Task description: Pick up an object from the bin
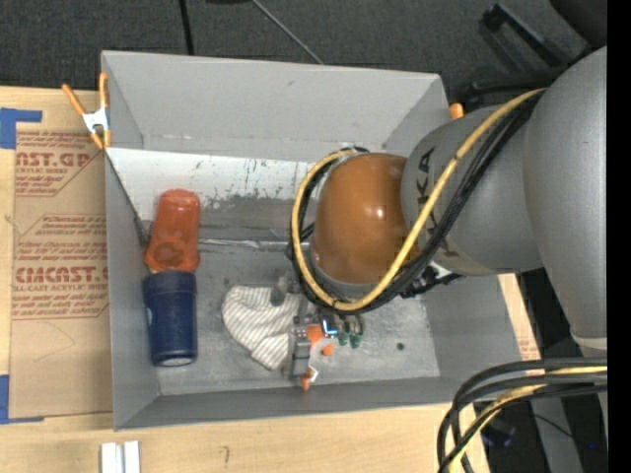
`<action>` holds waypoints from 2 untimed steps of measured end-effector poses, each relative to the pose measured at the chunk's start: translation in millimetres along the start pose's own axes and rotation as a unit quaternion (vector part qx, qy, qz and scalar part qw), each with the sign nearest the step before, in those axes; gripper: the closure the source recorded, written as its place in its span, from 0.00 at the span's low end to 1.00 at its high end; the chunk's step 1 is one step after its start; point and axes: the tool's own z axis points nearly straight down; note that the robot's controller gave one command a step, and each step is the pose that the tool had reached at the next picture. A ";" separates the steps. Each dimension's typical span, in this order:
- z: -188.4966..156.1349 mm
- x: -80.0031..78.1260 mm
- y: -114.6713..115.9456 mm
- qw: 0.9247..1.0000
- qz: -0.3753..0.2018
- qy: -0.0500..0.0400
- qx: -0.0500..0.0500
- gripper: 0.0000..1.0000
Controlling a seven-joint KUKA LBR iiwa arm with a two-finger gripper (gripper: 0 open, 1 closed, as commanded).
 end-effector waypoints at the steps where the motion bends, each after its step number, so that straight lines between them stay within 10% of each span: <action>1: -4.4 -1.9 -0.5 1.000 0.001 -0.004 0.000 0.00; 2: 58.9 -1.3 -6.1 0.999 0.037 -0.005 -0.001 0.00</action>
Offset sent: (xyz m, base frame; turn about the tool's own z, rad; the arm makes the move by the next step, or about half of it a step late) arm 0.0000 -0.0078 -0.0648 0.0814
